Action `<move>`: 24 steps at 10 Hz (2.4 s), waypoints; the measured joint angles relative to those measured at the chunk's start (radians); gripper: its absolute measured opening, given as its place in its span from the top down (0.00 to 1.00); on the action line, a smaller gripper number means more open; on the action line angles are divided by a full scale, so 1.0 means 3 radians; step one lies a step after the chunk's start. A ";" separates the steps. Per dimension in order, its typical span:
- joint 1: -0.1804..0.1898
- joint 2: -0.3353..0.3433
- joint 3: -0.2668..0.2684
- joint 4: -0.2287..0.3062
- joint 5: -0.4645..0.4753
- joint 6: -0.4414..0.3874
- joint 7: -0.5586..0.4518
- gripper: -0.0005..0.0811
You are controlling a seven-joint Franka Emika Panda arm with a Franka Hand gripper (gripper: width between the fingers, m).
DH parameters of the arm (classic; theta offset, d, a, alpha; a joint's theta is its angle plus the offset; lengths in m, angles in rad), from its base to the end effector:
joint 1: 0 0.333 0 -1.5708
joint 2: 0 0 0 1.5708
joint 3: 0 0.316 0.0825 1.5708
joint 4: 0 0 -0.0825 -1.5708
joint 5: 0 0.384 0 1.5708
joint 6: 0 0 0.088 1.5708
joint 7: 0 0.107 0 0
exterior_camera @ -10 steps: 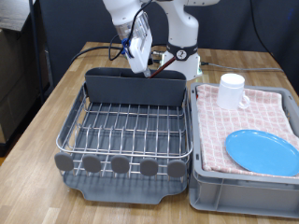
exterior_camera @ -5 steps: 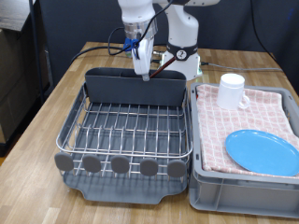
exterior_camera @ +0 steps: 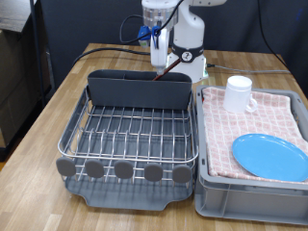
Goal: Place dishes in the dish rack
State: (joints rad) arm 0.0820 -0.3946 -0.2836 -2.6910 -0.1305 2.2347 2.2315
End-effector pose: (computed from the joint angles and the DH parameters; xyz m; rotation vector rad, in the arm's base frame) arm 0.3712 -0.0732 0.3454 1.2259 -2.8301 -0.0675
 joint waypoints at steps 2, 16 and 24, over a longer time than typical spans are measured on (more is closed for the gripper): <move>0.0046 -0.0050 0.0166 0.0149 -0.0017 -0.0187 -0.0012 0.01; 0.0501 0.0282 0.0674 0.0713 0.0016 -0.0008 -0.0368 0.01; 0.0651 0.0945 0.0920 0.1486 0.0121 -0.0172 -0.0377 0.01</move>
State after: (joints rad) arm 0.2772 -0.1110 -0.0075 -2.2453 -0.0942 2.1830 2.1183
